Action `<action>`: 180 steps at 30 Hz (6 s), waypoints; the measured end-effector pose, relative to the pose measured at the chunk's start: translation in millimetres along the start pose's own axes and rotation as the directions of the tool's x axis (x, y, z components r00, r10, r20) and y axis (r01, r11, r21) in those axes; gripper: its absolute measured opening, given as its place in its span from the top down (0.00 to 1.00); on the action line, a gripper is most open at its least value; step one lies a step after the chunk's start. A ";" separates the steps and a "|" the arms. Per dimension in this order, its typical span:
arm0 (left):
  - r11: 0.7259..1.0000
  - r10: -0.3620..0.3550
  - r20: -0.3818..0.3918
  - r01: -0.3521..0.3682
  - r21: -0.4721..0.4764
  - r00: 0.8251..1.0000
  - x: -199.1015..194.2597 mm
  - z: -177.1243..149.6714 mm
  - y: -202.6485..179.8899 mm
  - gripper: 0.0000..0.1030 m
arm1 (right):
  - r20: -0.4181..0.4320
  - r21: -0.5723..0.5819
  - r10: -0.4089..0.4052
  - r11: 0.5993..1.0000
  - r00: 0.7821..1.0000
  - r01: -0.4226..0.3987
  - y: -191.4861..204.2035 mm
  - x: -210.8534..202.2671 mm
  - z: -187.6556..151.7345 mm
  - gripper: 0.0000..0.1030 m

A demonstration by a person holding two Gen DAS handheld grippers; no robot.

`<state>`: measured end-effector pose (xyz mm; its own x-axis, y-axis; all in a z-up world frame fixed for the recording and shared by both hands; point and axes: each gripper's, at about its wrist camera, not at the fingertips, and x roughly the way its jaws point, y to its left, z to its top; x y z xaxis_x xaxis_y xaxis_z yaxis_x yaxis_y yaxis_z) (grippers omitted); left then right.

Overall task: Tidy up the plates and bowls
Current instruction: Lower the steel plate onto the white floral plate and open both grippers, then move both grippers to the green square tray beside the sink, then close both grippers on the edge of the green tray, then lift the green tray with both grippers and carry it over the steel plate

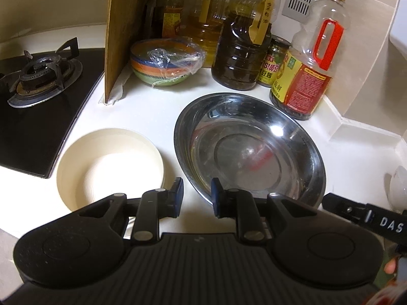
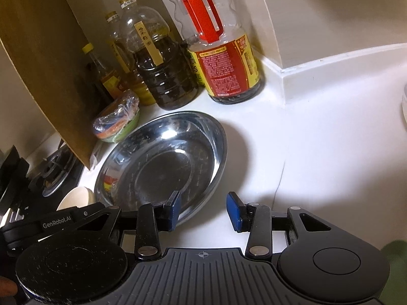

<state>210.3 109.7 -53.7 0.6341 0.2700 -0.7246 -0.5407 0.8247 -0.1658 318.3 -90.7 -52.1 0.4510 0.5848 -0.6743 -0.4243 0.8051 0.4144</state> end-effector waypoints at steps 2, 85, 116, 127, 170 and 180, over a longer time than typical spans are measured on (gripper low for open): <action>1.000 -0.007 0.010 0.007 0.007 1.000 -4.7 0.2 0.5 0.81 | -0.004 0.002 0.007 1.000 1.000 -0.007 1.8 -1.9 -1.7 0.60; 0.787 -0.309 -0.242 0.390 0.478 0.920 -108.2 -141.6 -101.1 0.45 | 0.029 0.337 -0.325 0.893 0.945 0.297 -71.5 -234.3 -176.5 0.39; 0.730 -0.385 -0.259 0.464 0.501 0.886 -25.1 -129.6 -186.5 0.76 | 0.064 0.380 -0.343 0.877 0.937 0.295 -129.9 -181.9 -137.7 0.62; 0.727 -0.373 -0.280 0.466 0.504 0.884 -11.0 -130.7 -191.3 0.89 | 0.051 0.369 -0.357 0.875 0.933 0.315 -129.4 -171.0 -136.1 0.79; 0.825 -0.389 -0.170 0.425 0.372 0.905 -43.0 -90.4 -98.4 0.94 | 0.115 0.152 -0.267 0.957 0.957 0.249 -70.7 -148.1 -107.0 0.92; 0.890 -0.335 -0.090 0.346 0.297 0.938 -51.6 -62.3 -48.9 0.94 | 0.105 0.048 -0.162 0.986 0.981 0.158 -29.4 -118.4 -86.3 0.92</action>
<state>169.6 24.4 -49.8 0.7264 -0.0678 -0.6839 -0.0975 0.9749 -0.2002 209.6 -192.2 -37.2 0.5939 0.4536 -0.6644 -0.3099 0.8911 0.3314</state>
